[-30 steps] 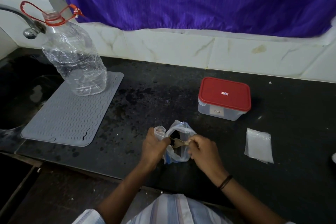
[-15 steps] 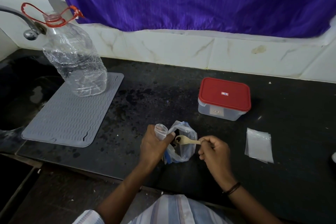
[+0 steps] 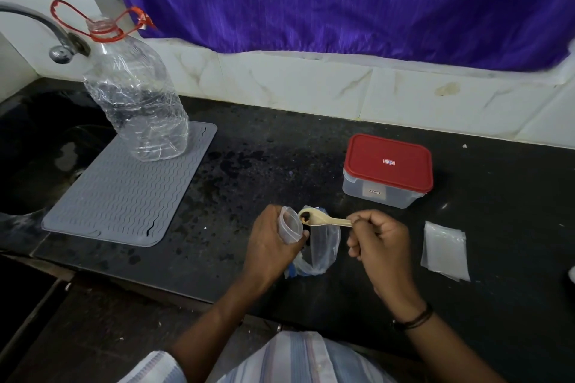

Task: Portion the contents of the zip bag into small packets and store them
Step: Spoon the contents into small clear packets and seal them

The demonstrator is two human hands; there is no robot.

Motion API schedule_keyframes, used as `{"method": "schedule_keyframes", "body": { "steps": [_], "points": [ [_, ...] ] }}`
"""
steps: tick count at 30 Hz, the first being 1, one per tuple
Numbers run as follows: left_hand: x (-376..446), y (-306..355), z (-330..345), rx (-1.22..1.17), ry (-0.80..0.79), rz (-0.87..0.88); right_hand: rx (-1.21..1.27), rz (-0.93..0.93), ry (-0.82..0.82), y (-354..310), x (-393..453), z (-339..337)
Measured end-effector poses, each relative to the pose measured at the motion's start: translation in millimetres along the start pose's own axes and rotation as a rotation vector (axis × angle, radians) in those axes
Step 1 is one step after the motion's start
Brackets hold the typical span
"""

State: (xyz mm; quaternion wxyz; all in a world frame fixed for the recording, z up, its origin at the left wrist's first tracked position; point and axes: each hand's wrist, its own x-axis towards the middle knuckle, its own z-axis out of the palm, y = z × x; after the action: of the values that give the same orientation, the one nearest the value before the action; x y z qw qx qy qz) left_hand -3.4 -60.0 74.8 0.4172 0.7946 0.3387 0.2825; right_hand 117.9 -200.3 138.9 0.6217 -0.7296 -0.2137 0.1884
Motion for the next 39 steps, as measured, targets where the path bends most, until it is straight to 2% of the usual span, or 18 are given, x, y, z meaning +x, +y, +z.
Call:
{"method": "schedule_keyframes", "body": {
  "steps": [4,6,10,11,13,15,18,21,24,27,31,34,39],
  "points": [
    [0.9,1.3,0.8,0.030,0.005,0.080,-0.232,-0.164,-0.040,3.1,-1.1,9.7],
    [1.7,2.3,1.7,0.063,0.003,0.110,-0.405,-0.358,-0.113,2.5,-3.4,13.3],
    [1.2,1.3,2.6,0.083,0.011,0.148,-0.856,-0.936,-0.276,-2.9,-0.5,21.6],
    [1.2,0.7,1.9,0.068,0.016,0.150,-0.906,-1.020,-0.287,-3.8,1.4,22.1],
    [1.5,-0.3,-0.3,0.026,0.029,0.116,-0.930,-1.073,-0.245,-5.1,2.7,19.6],
    [2.0,-0.3,-2.3,-0.008,0.056,0.032,-0.858,-0.999,-0.134,-3.2,0.1,13.3],
    [4.2,-0.7,-5.0,-0.001,0.096,-0.100,-0.716,-0.697,-0.003,4.1,2.0,2.1],
    [6.5,-3.2,-5.2,0.049,0.028,-0.211,-0.774,-0.469,-0.094,26.9,10.0,-1.0],
    [6.5,-5.2,-0.3,0.076,-0.052,-0.266,-0.918,-0.432,-0.197,46.6,6.8,8.8],
    [9.1,-6.2,3.8,0.066,-0.116,-0.341,-1.002,-0.439,-0.193,53.5,4.4,22.4],
    [12.7,-7.0,4.2,-0.100,-0.111,-0.489,-0.991,-0.399,-0.178,59.4,4.0,33.5],
    [14.4,-8.4,4.1,-0.190,-0.096,-0.533,-0.882,-0.303,-0.191,63.4,5.2,33.5],
    [14.8,-2.8,2.8,-0.292,-0.105,-0.528,-0.550,-0.049,-0.207,70.1,6.8,26.6]
  ]
}}
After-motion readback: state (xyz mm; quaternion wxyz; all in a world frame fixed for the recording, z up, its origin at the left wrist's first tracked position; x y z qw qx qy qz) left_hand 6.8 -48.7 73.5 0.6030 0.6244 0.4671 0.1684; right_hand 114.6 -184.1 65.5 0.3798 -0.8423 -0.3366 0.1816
